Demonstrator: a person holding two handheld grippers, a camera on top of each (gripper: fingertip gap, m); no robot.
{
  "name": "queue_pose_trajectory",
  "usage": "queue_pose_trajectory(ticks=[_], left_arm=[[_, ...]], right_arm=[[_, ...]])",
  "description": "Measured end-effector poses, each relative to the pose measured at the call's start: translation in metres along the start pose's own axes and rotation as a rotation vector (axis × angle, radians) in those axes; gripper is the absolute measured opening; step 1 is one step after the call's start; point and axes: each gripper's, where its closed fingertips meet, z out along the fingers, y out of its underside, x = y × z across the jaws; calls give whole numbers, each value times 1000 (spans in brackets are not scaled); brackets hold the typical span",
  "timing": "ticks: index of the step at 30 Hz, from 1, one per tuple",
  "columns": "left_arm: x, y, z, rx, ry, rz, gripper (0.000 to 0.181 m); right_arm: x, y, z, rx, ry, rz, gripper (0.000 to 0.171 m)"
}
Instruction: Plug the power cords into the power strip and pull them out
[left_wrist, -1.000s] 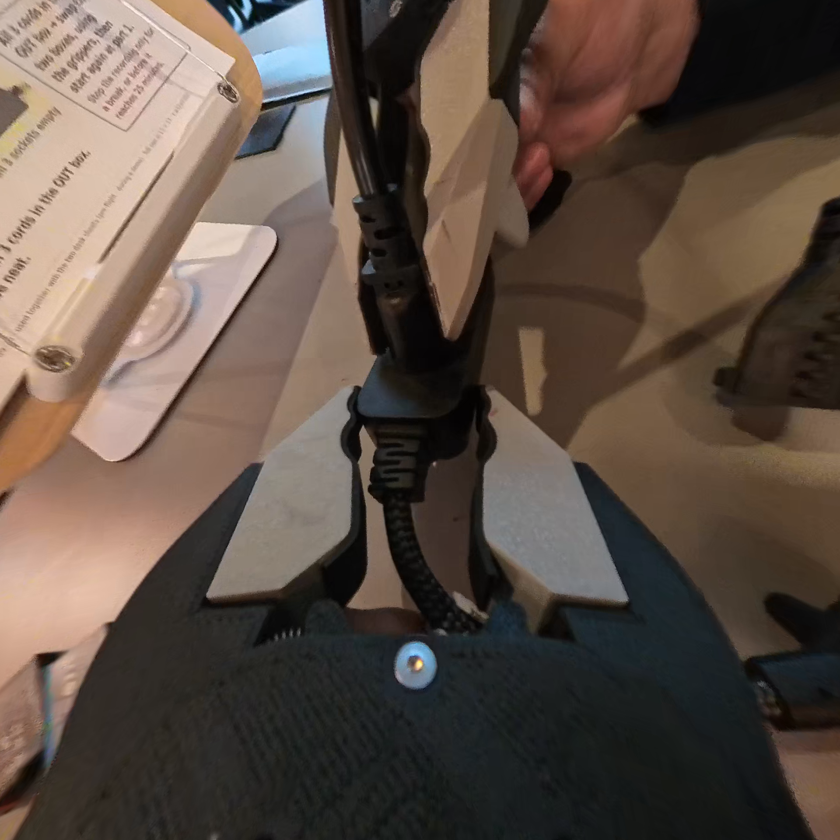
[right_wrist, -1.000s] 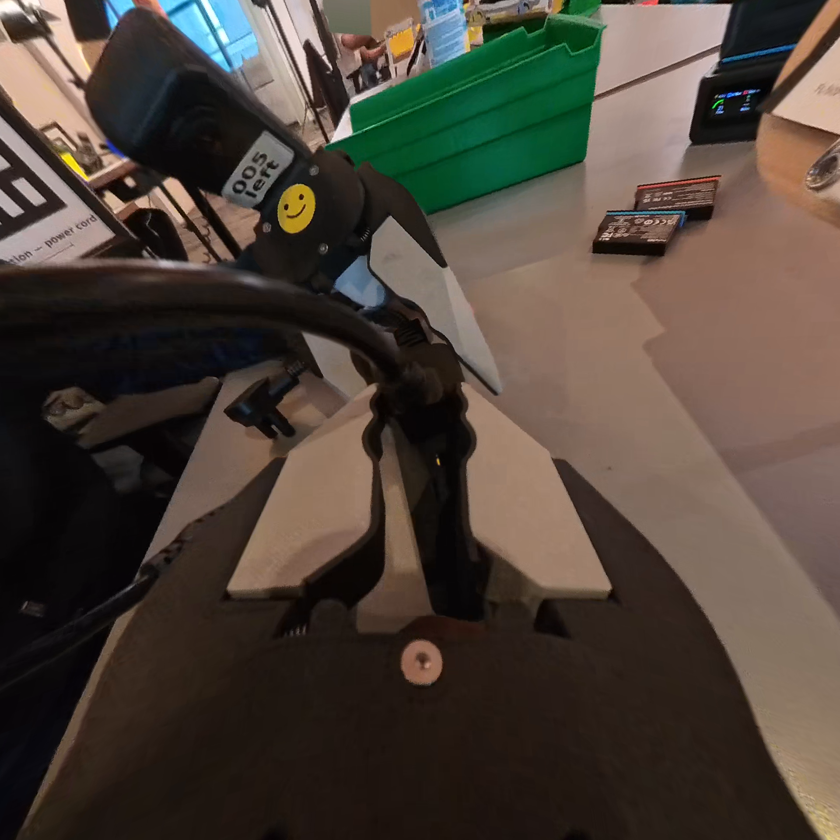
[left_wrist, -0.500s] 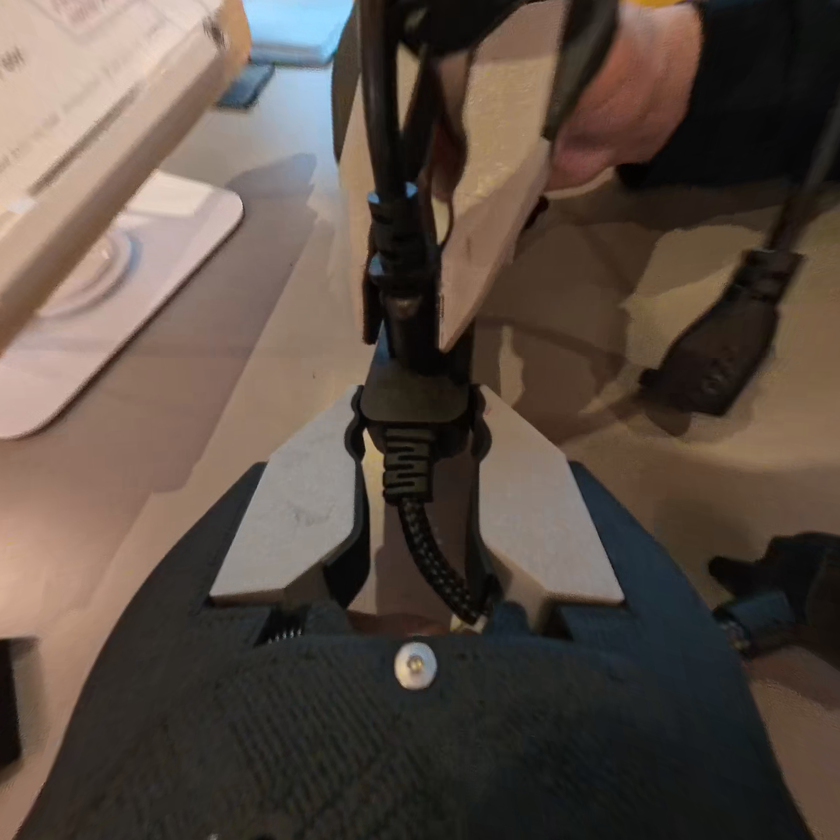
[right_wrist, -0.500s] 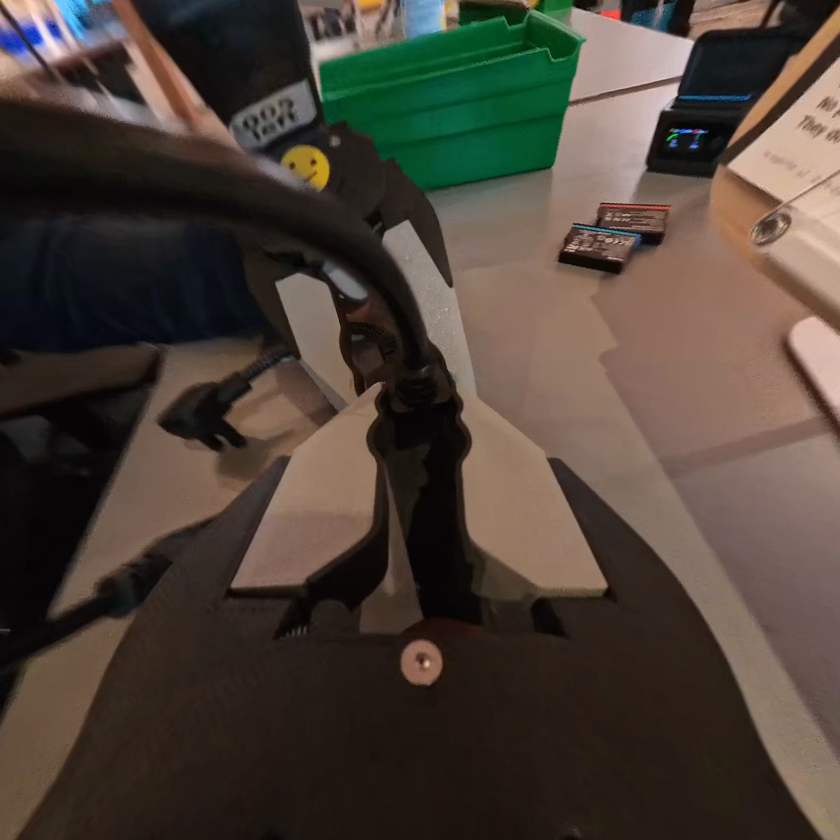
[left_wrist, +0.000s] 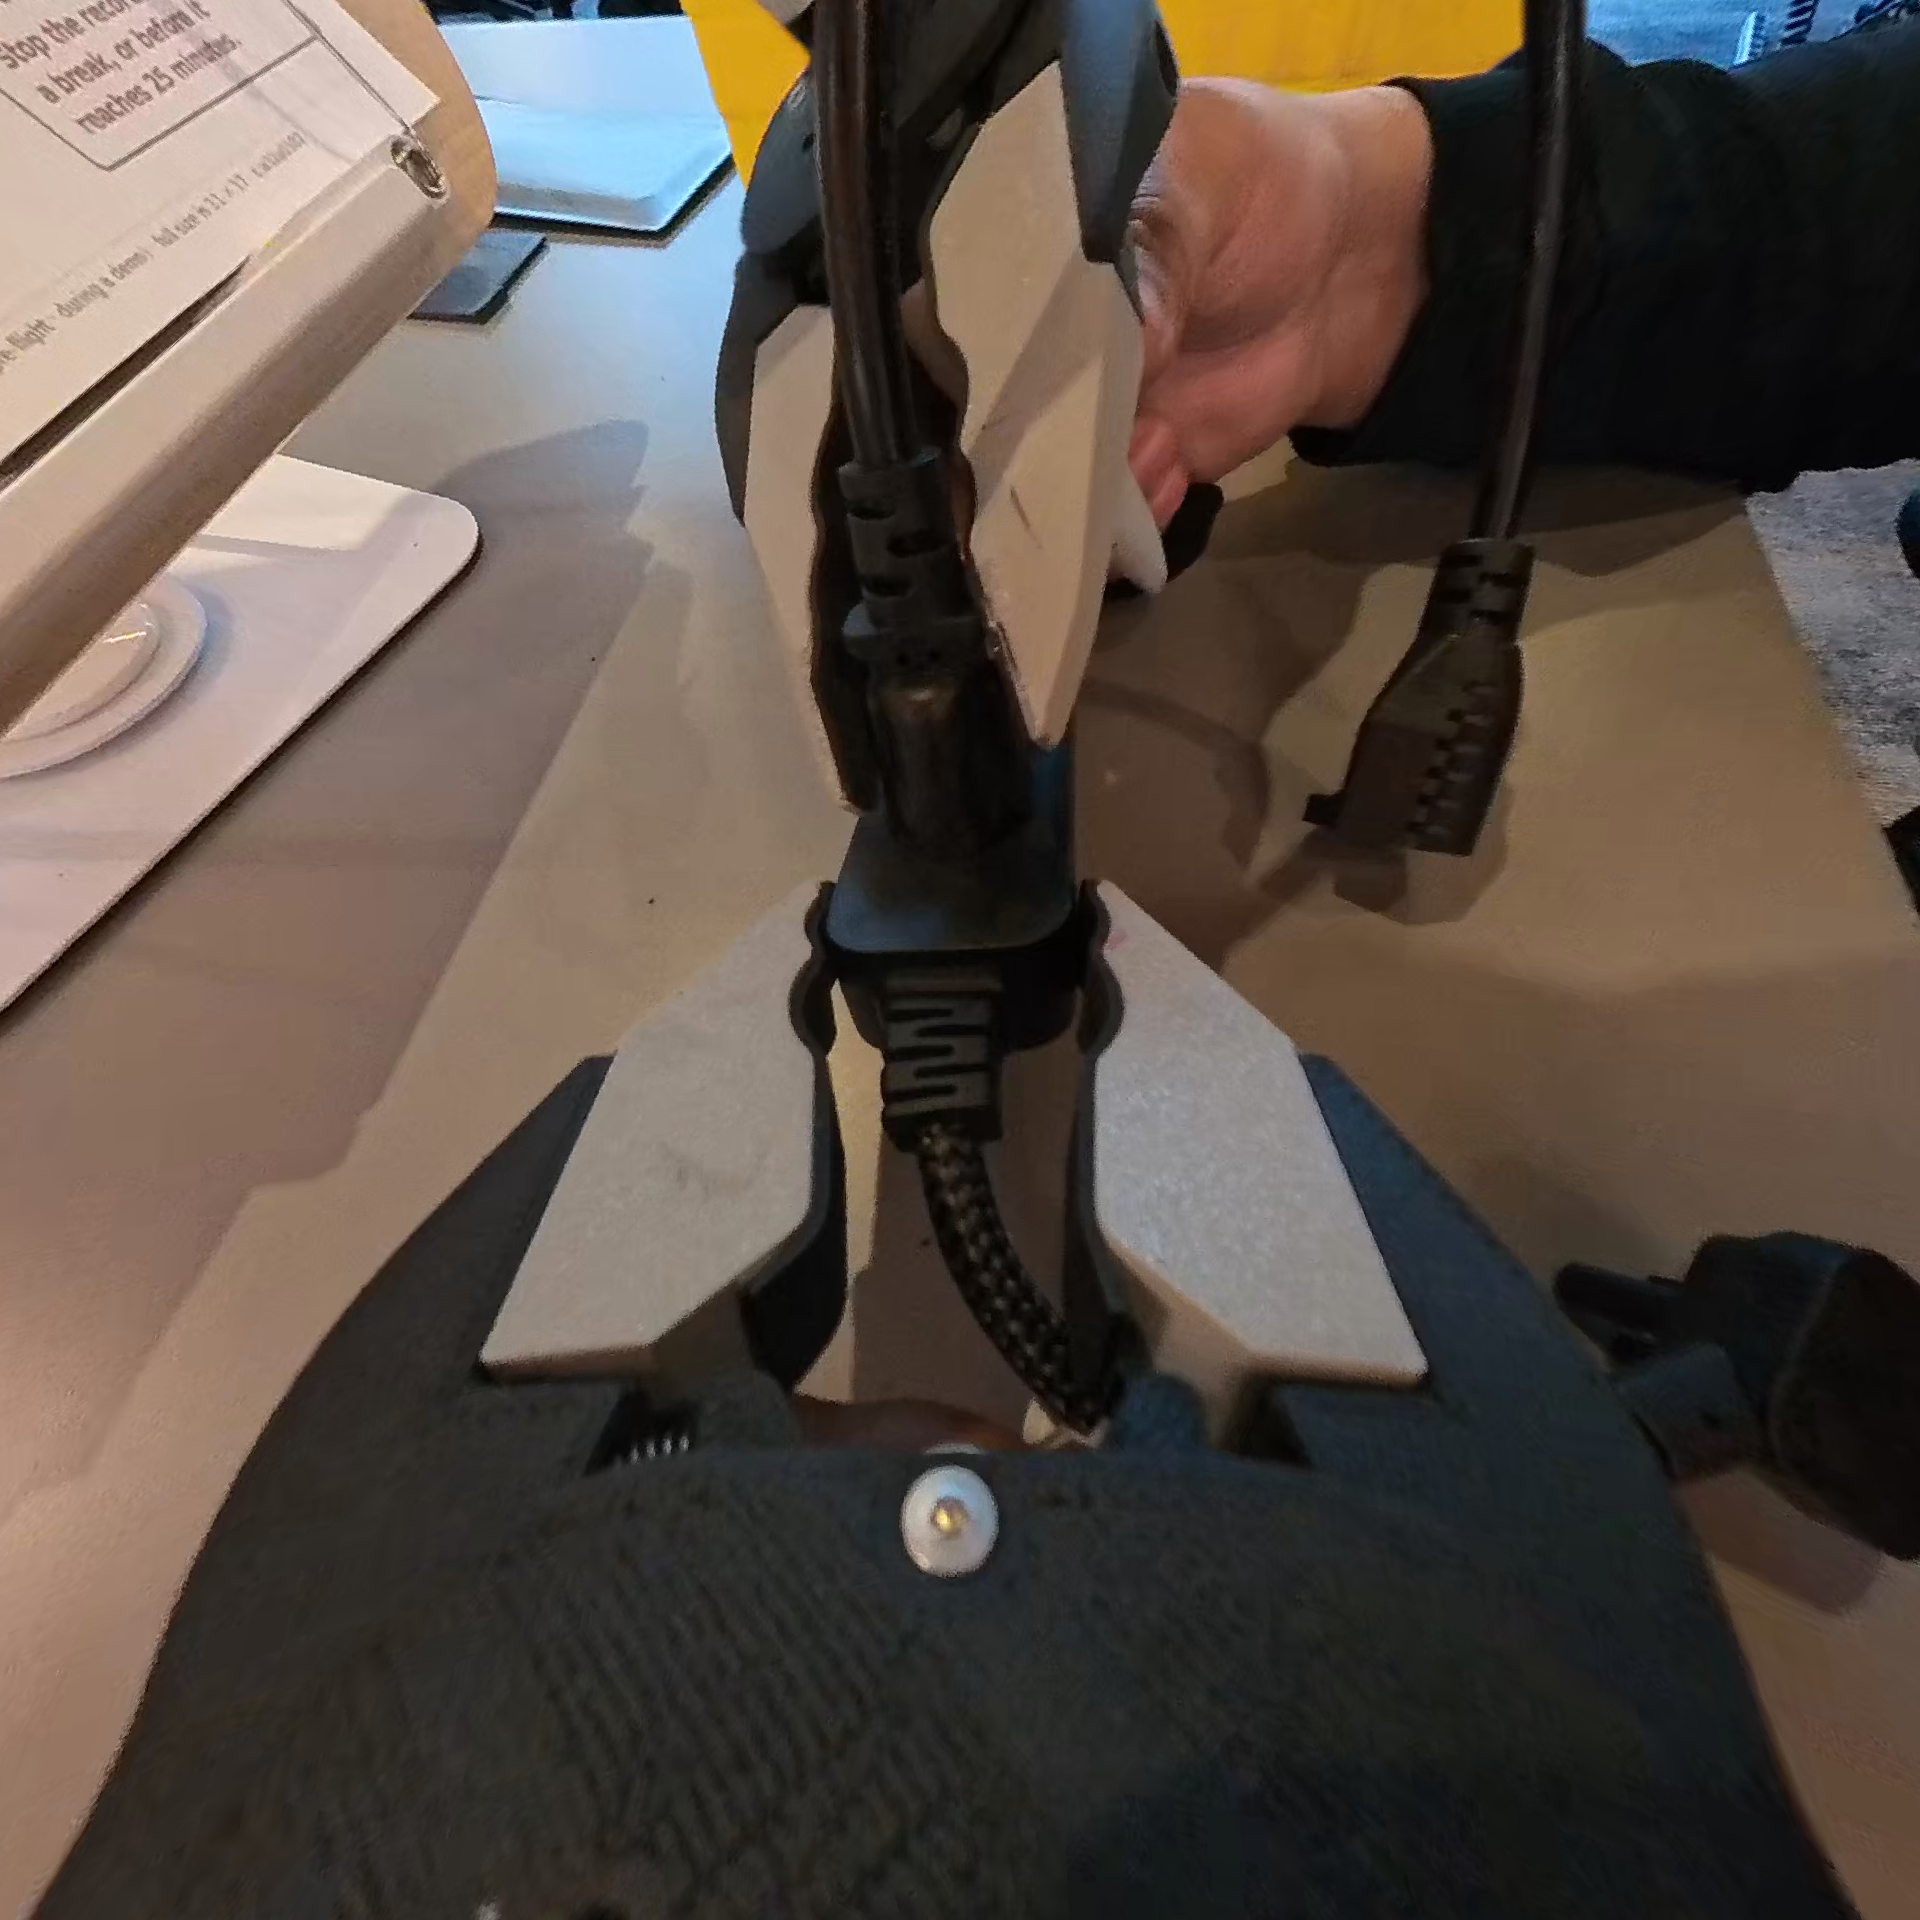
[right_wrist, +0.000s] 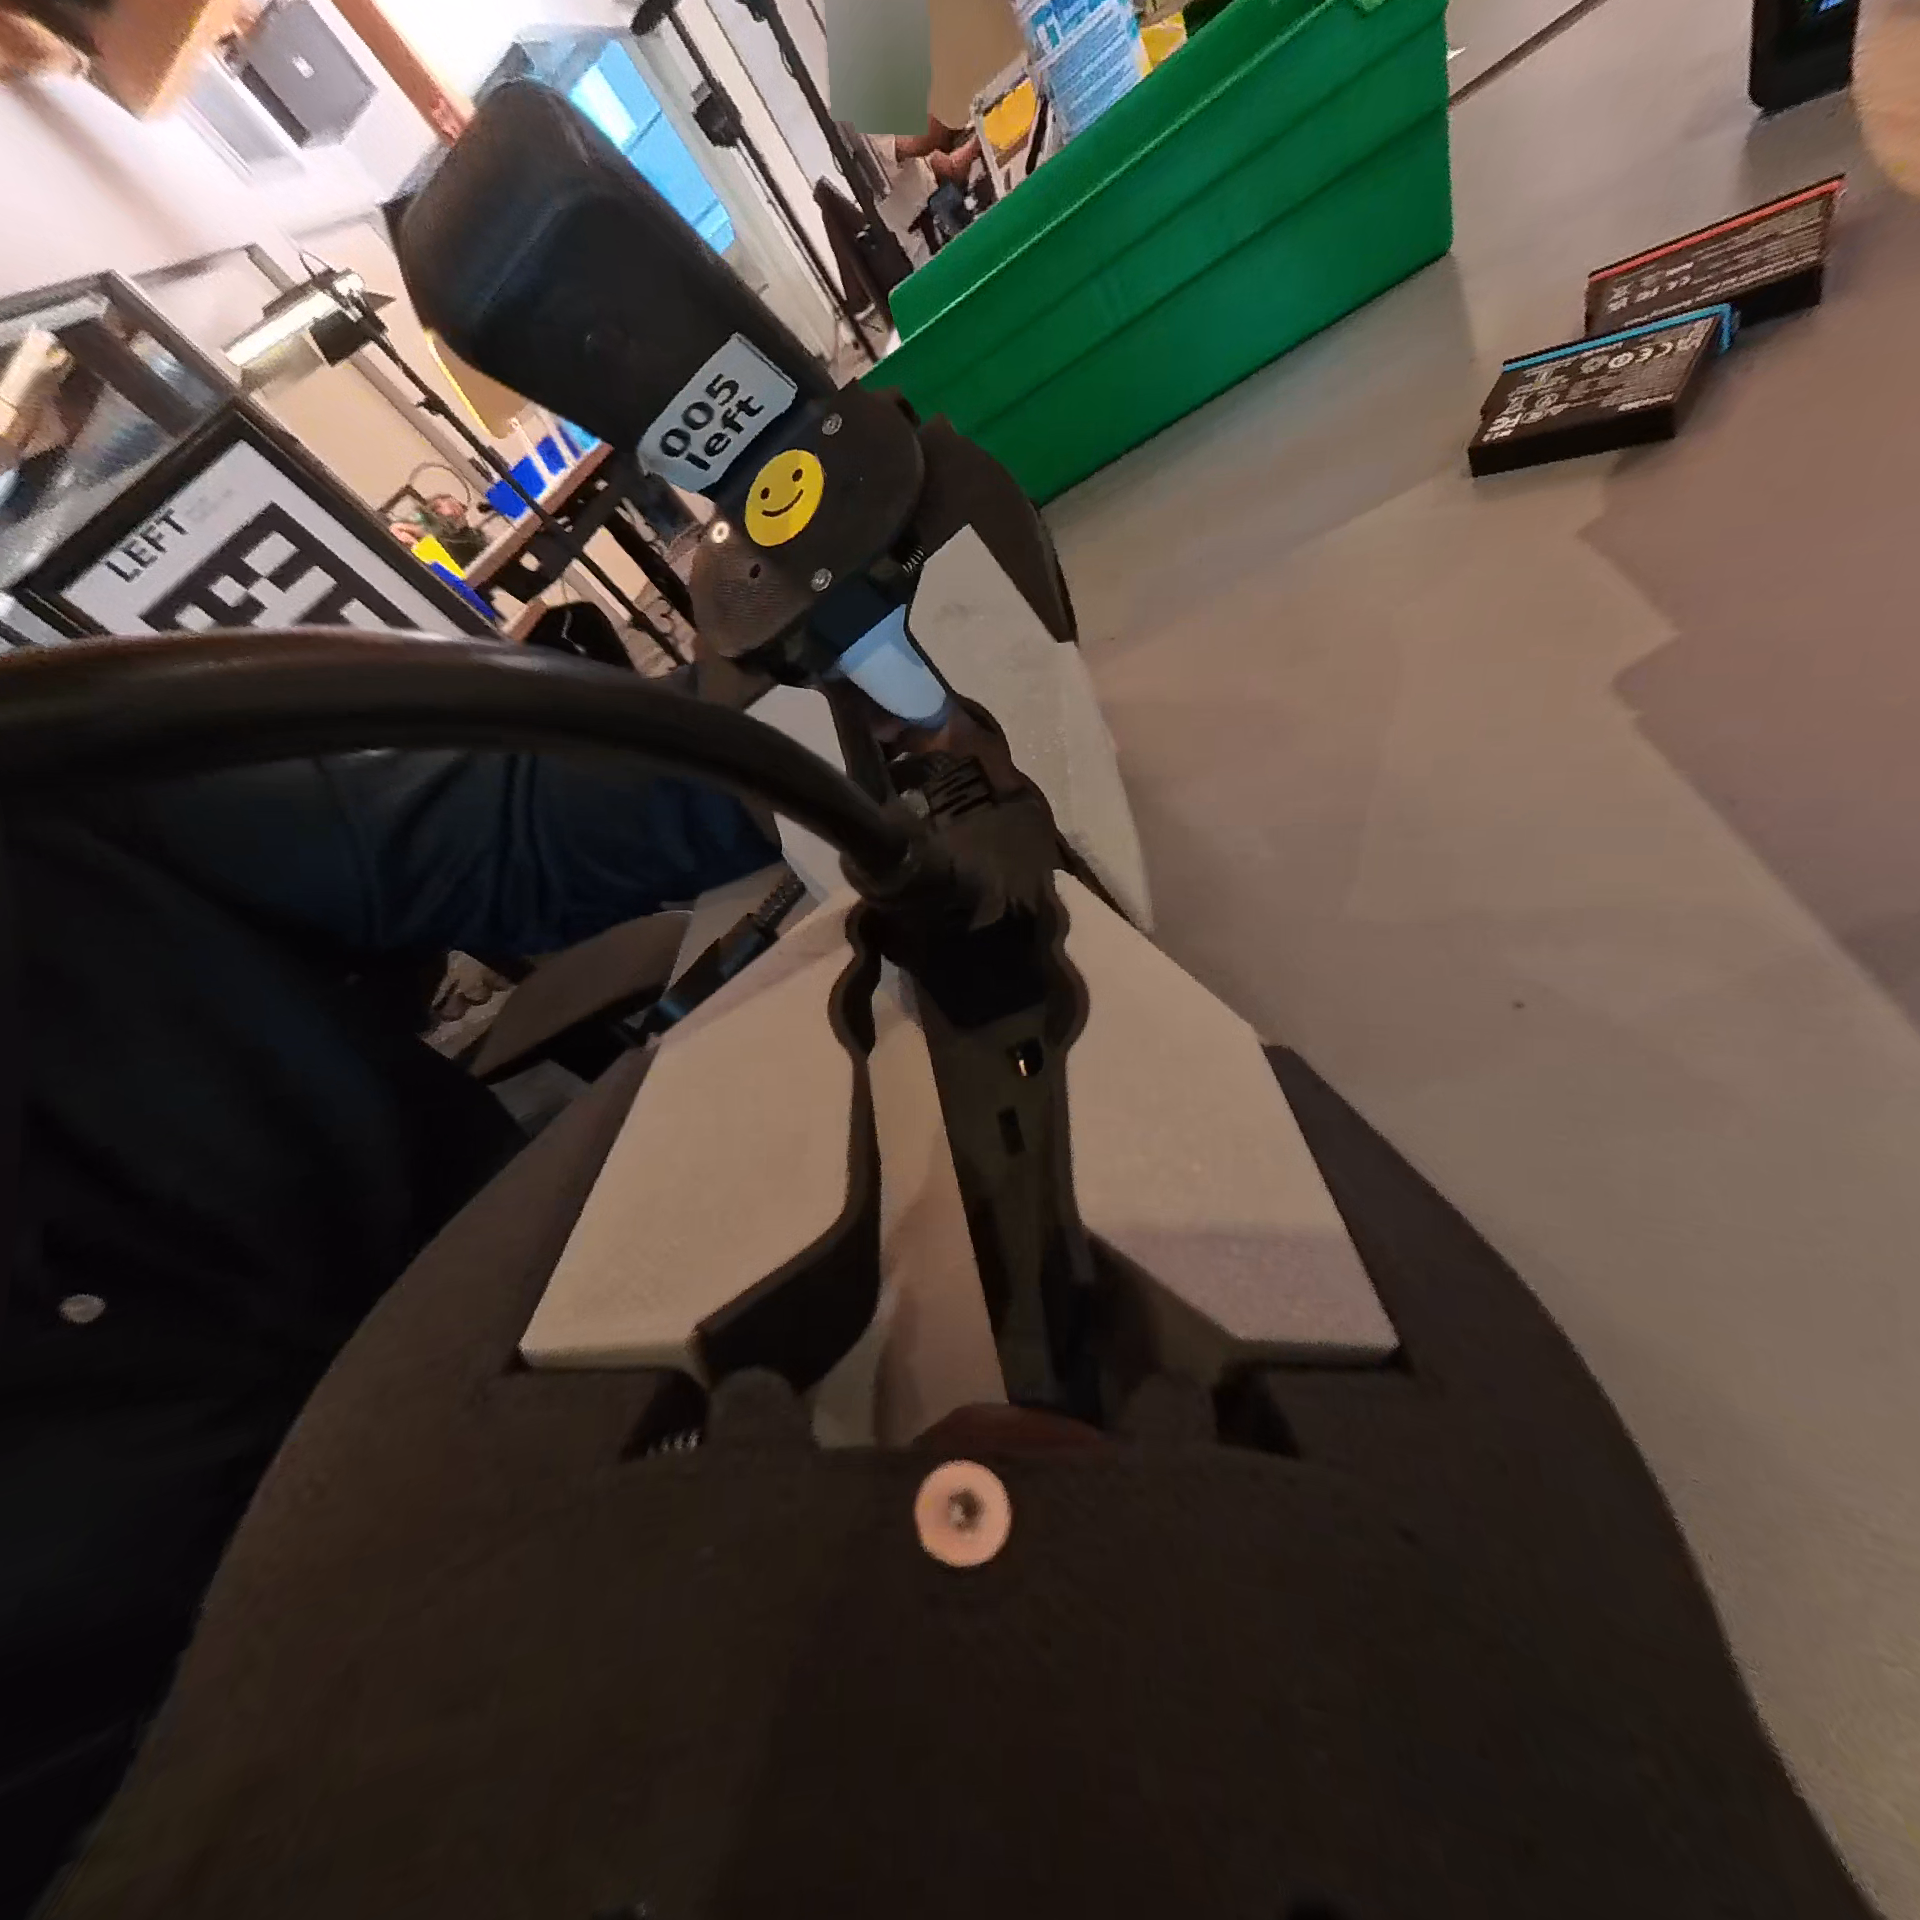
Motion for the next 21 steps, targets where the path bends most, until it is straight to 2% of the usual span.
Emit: queue_pose_trajectory(ticks=[6, 12, 15, 21], left_arm=[[-12, 1, 4, -11, -58, -100, 42], [-13, 4, 7, -37, -69, -116, 43], [-18, 1, 3, -37, -142, -9, 43], [-22, -5, -1, 0, -169, -25, 42]], right_arm=[[11, -10, -1, -37, 264, -384, 23], [13, -9, 0, -68, 340, -523, 24], [14, -14, 0, 5, 299, -400, 22], [15, -19, -3, 121, 129, -100, 25]])
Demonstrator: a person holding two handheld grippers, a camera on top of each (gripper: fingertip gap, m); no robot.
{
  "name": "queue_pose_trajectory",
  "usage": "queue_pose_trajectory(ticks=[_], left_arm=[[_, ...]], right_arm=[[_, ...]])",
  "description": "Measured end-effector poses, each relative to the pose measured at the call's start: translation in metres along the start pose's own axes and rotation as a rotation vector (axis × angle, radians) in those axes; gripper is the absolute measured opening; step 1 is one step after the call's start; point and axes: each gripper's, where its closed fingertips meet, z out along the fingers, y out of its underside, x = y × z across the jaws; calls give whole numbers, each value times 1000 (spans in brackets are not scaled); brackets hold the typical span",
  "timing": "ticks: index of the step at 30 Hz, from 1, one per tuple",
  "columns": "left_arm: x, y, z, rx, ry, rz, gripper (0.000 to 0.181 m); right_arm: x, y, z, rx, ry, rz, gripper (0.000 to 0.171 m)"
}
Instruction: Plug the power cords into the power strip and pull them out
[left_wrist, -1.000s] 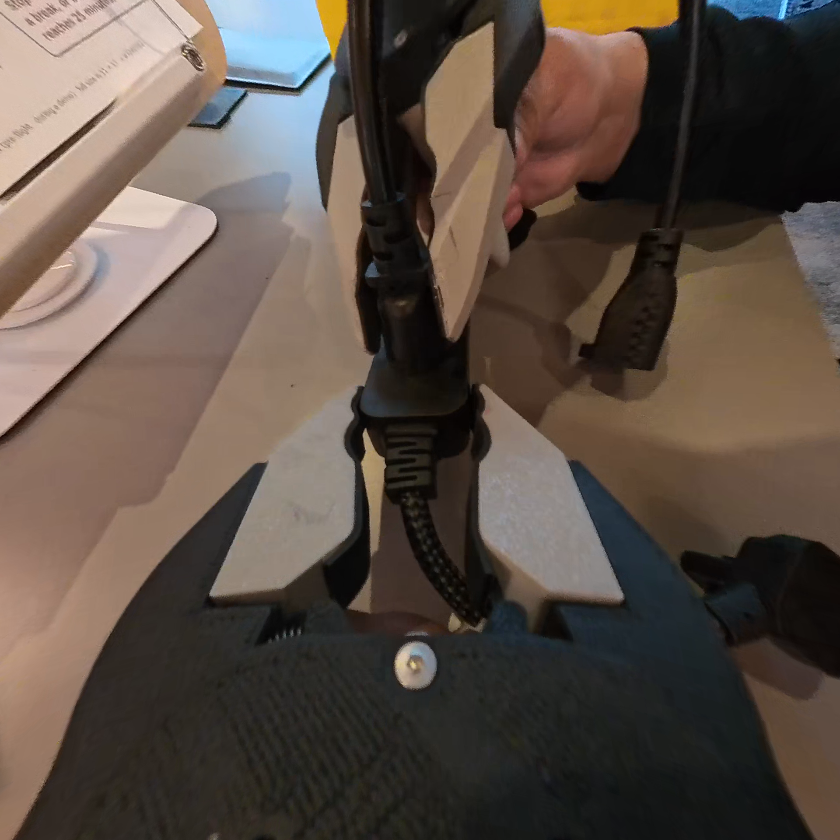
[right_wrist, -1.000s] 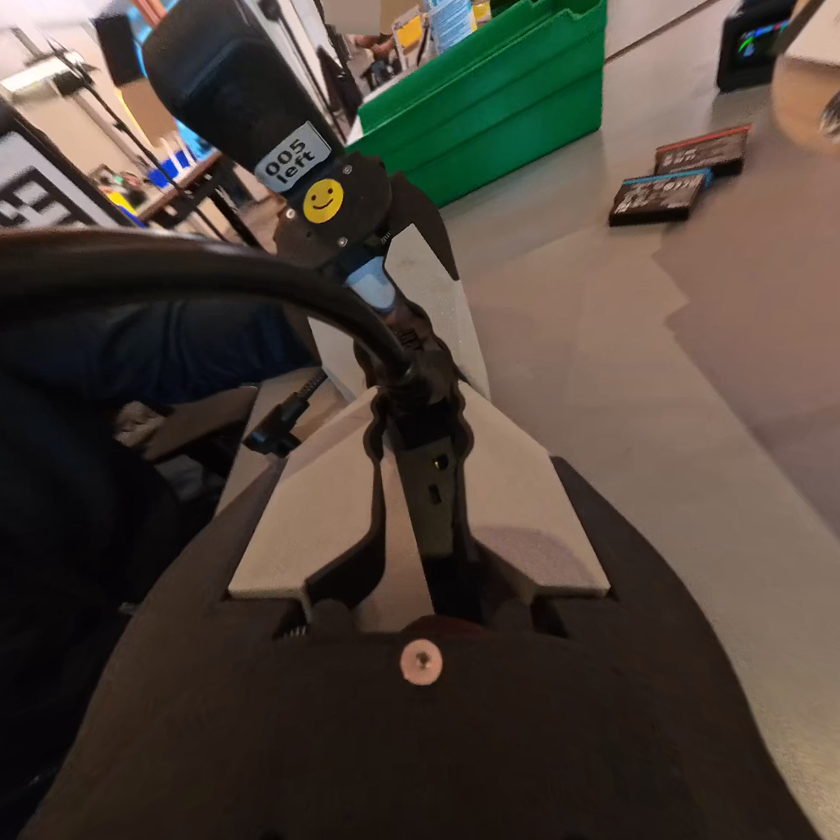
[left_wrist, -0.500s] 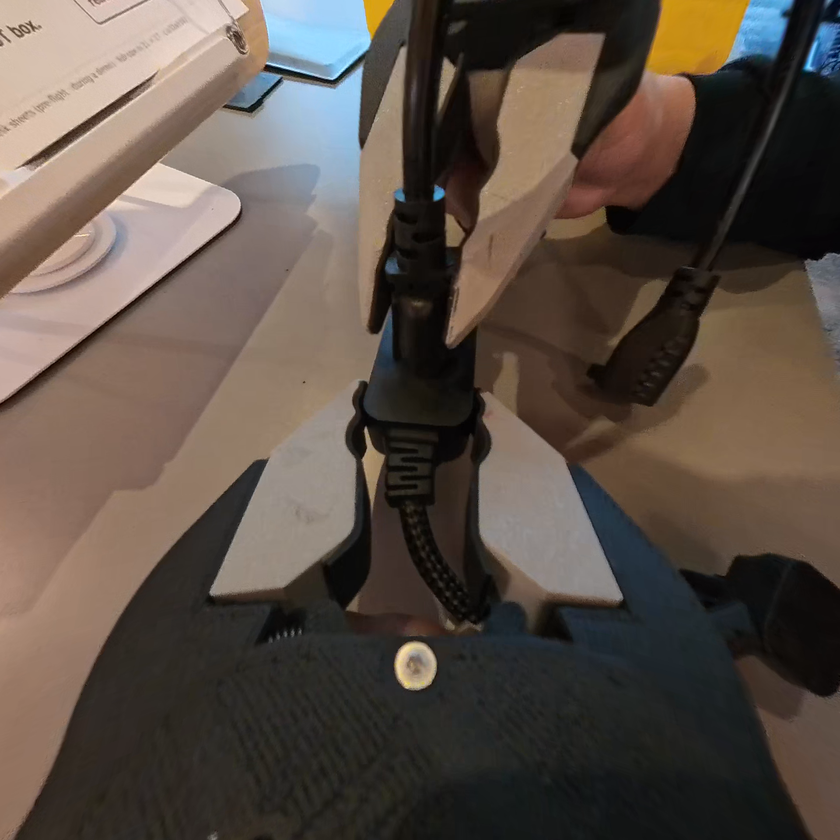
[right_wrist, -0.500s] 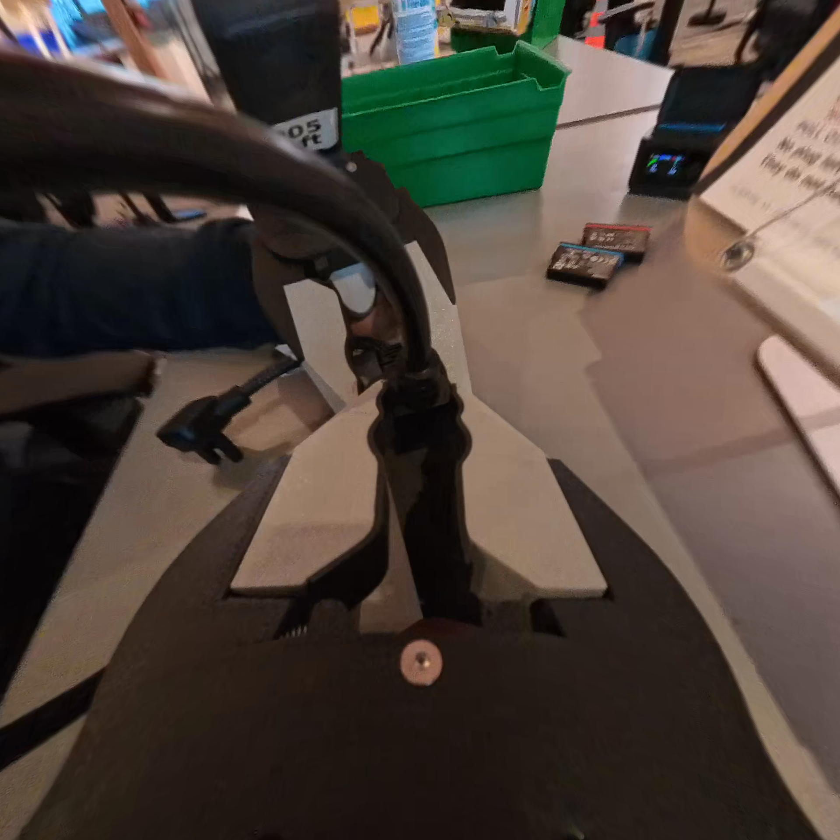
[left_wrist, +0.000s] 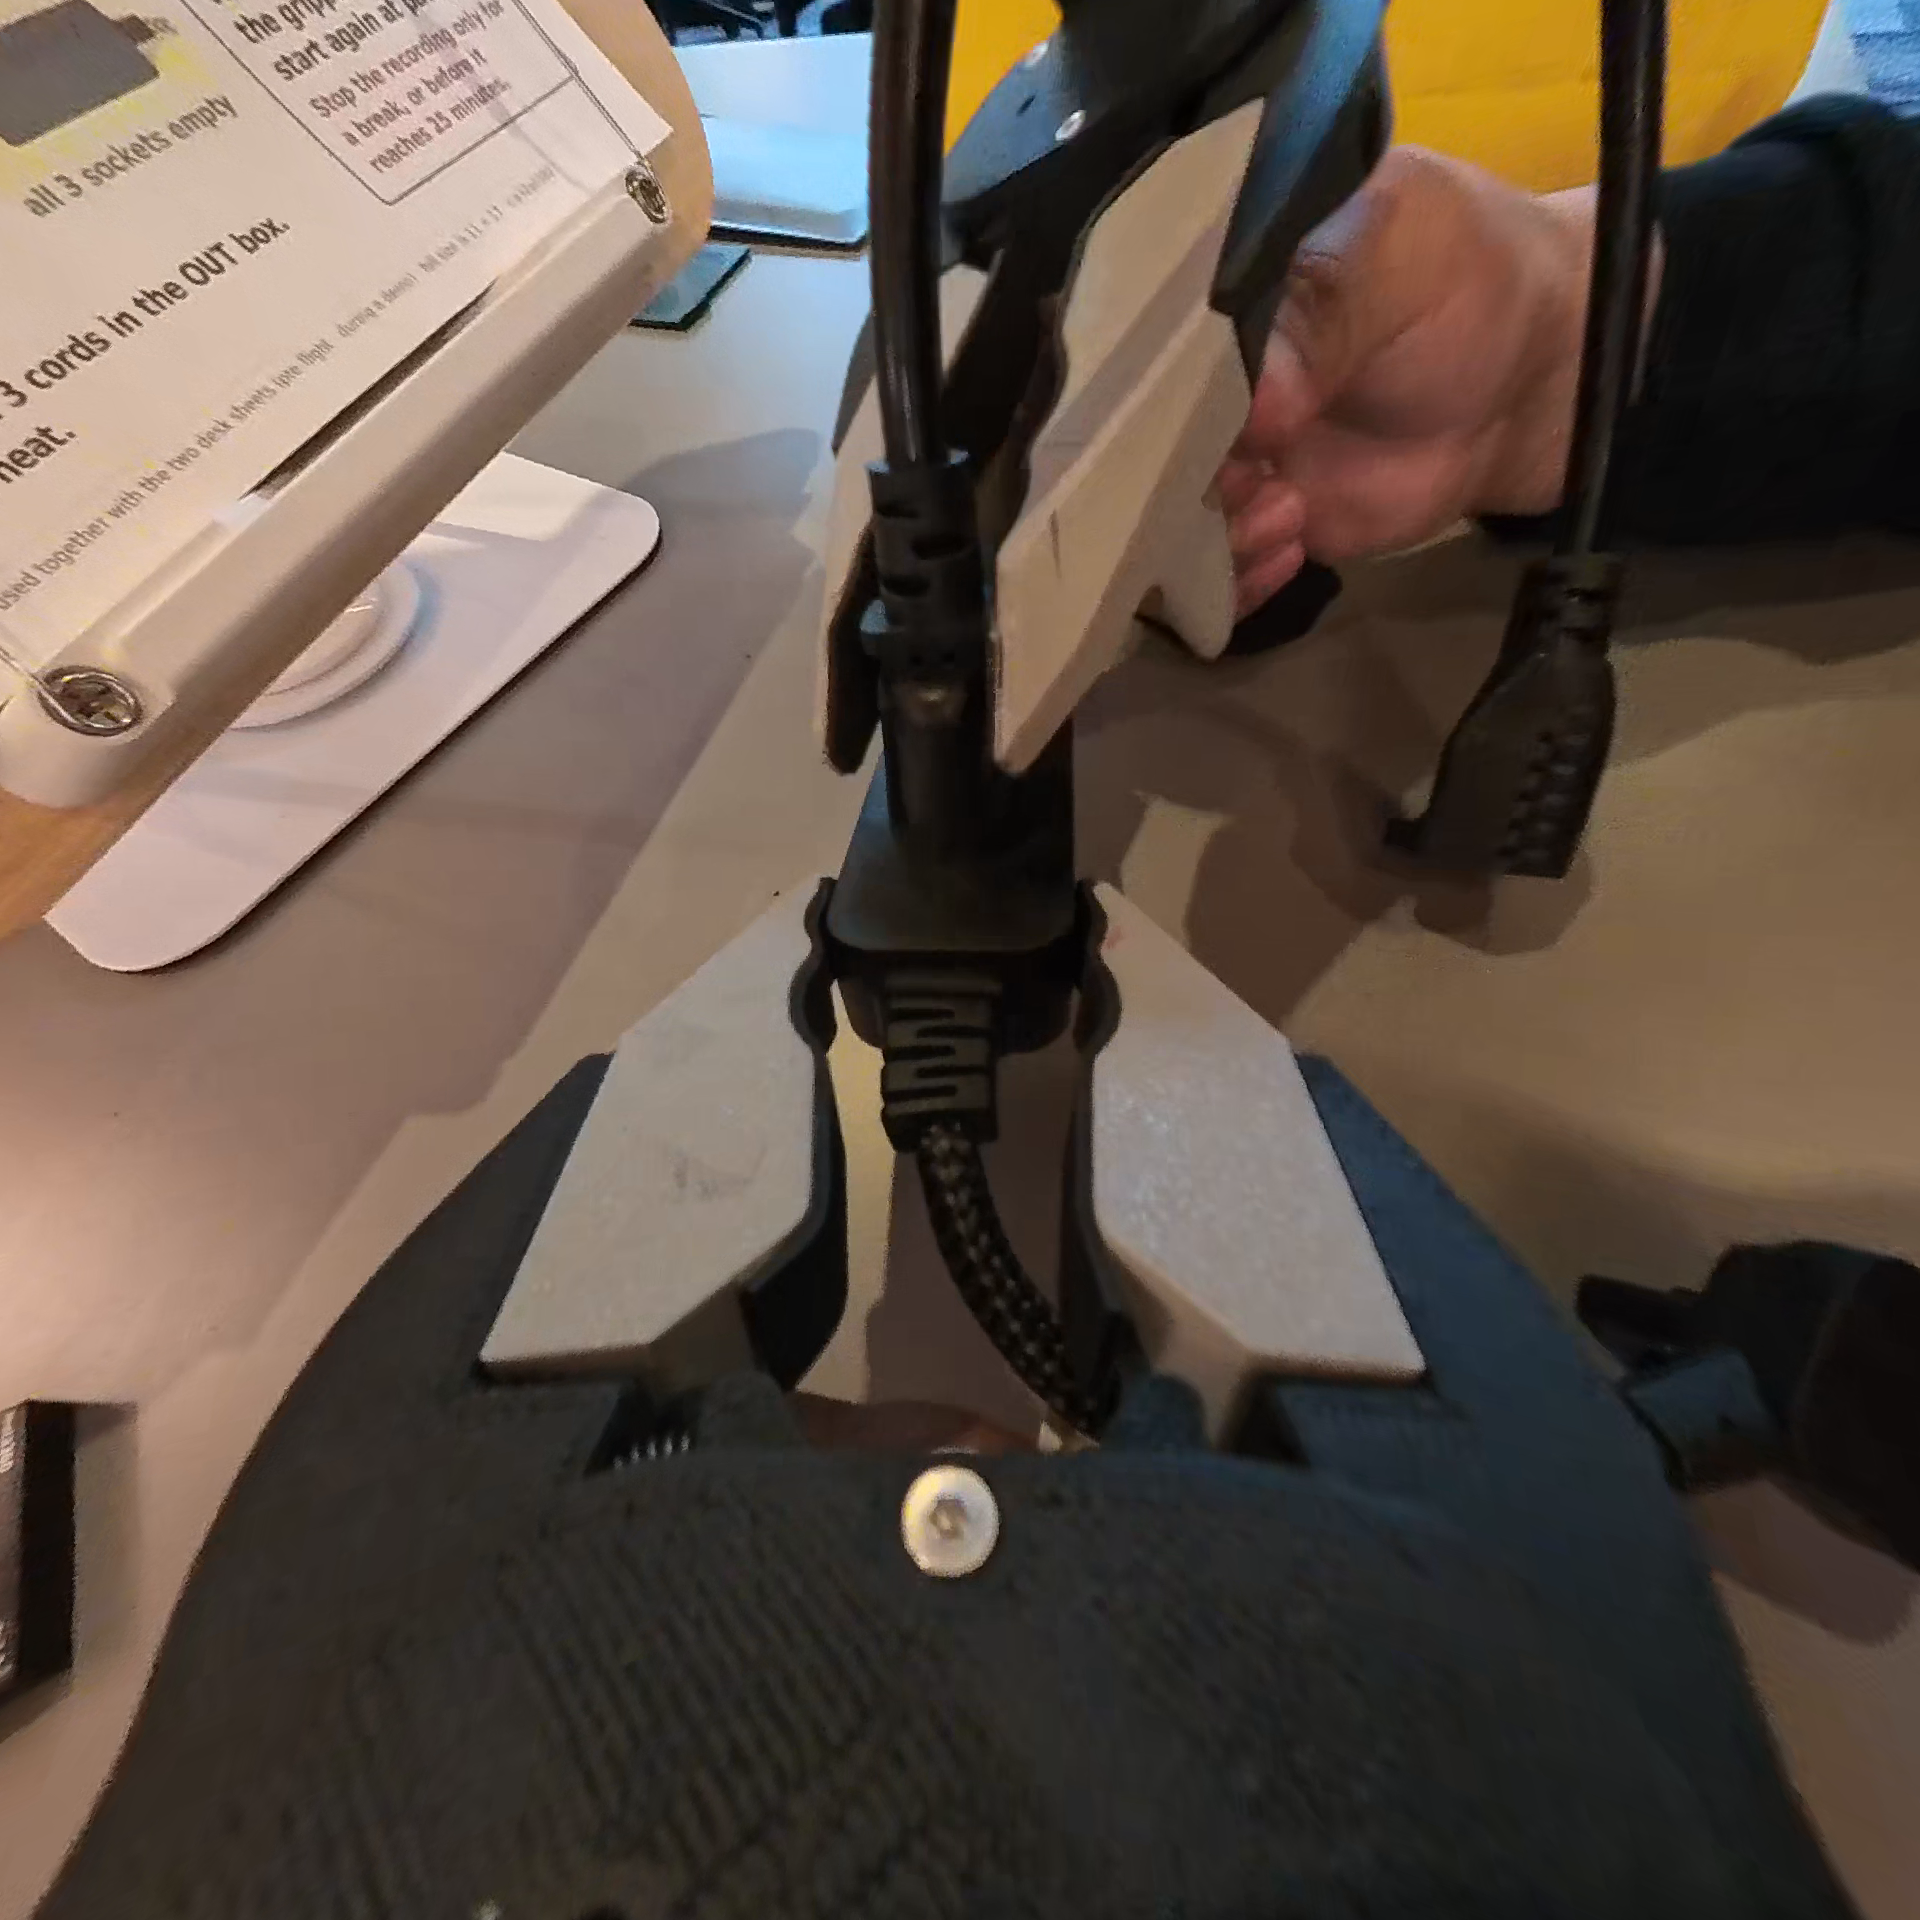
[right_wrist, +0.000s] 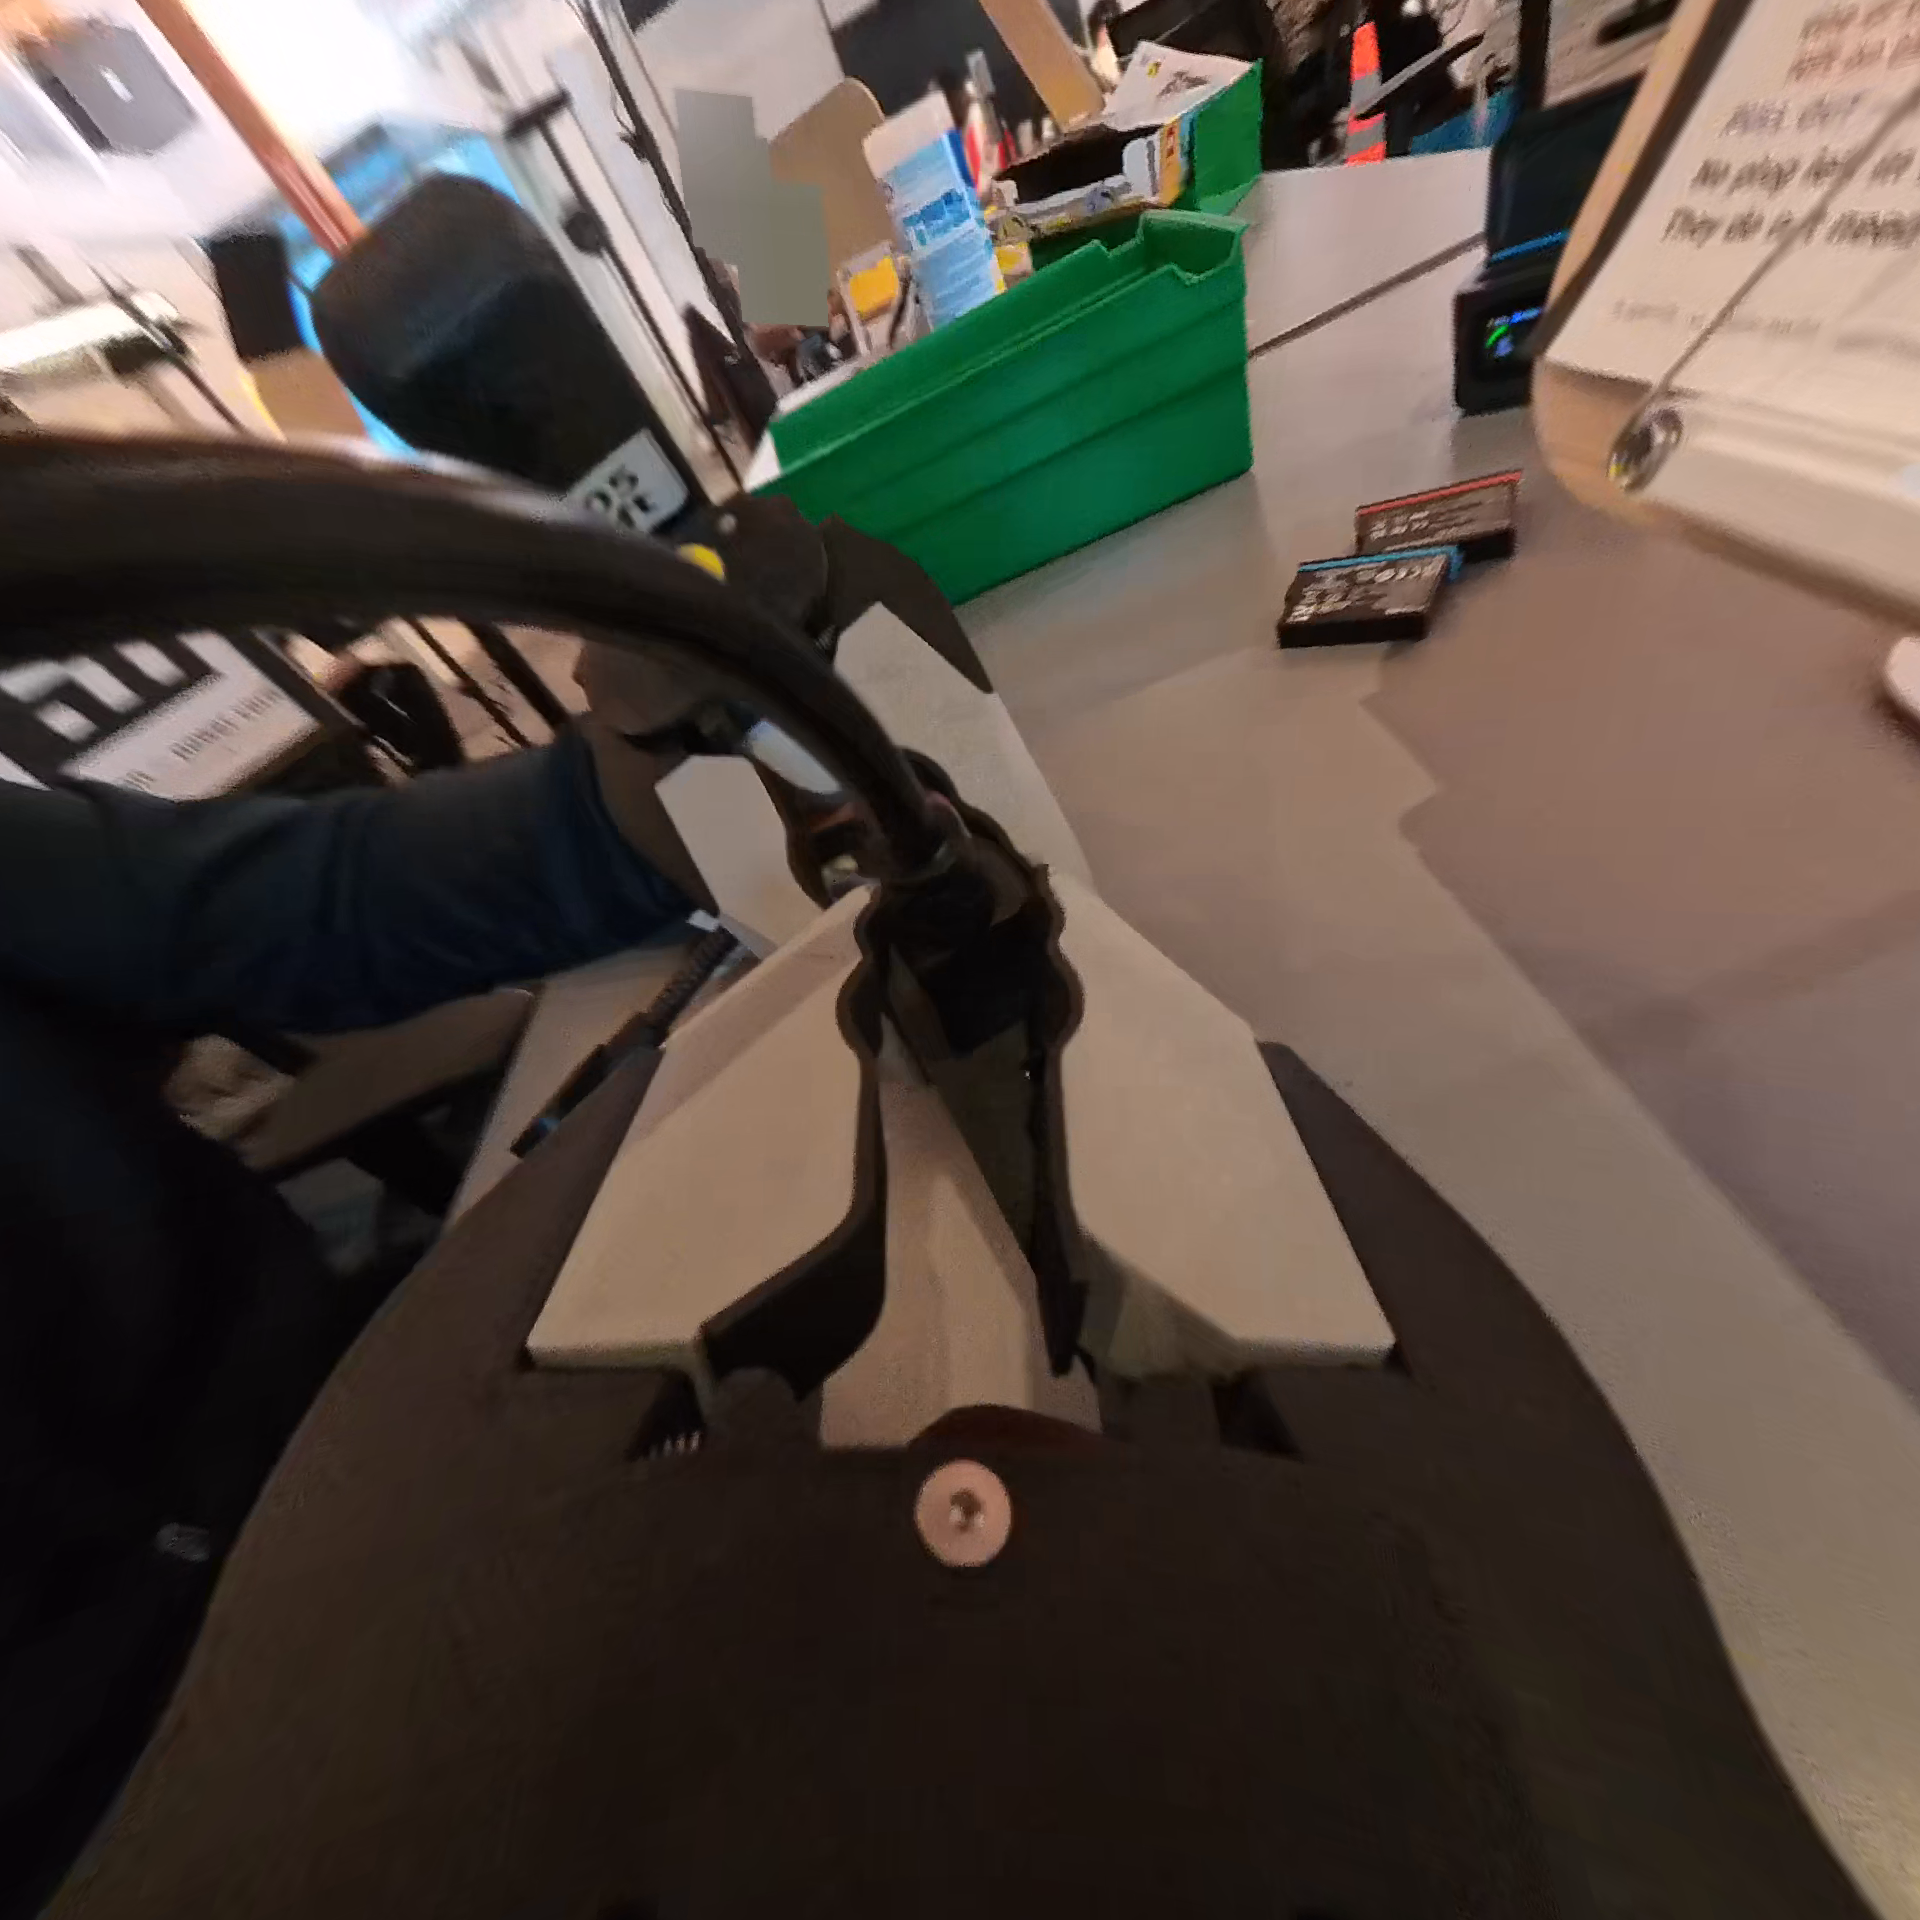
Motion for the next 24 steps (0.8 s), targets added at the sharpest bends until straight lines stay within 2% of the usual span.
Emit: queue_pose_trajectory(ticks=[2, 8, 13, 16, 21, 24], left_arm=[[0, 1, 3, -6, -10, 7, 43], [-14, 2, 9, -29, -141, 34, 42], [-19, 5, 14, -63, -202, 24, 42], [-18, 4, 13, -59, -209, 15, 42], [-20, 5, 15, -74, -236, 22, 42], [-19, -6, 11, 1, -232, 26, 42]], right_arm=[[2, 0, -2, 7, -10, 27, 25], [15, -6, 0, 24, 136, -41, 25], [25, -5, -3, -32, 302, -217, 23], [26, -6, -2, -42, 344, -263, 23], [28, -7, -1, 9, 334, -162, 22], [15, -22, -5, 183, 165, 47, 23]])
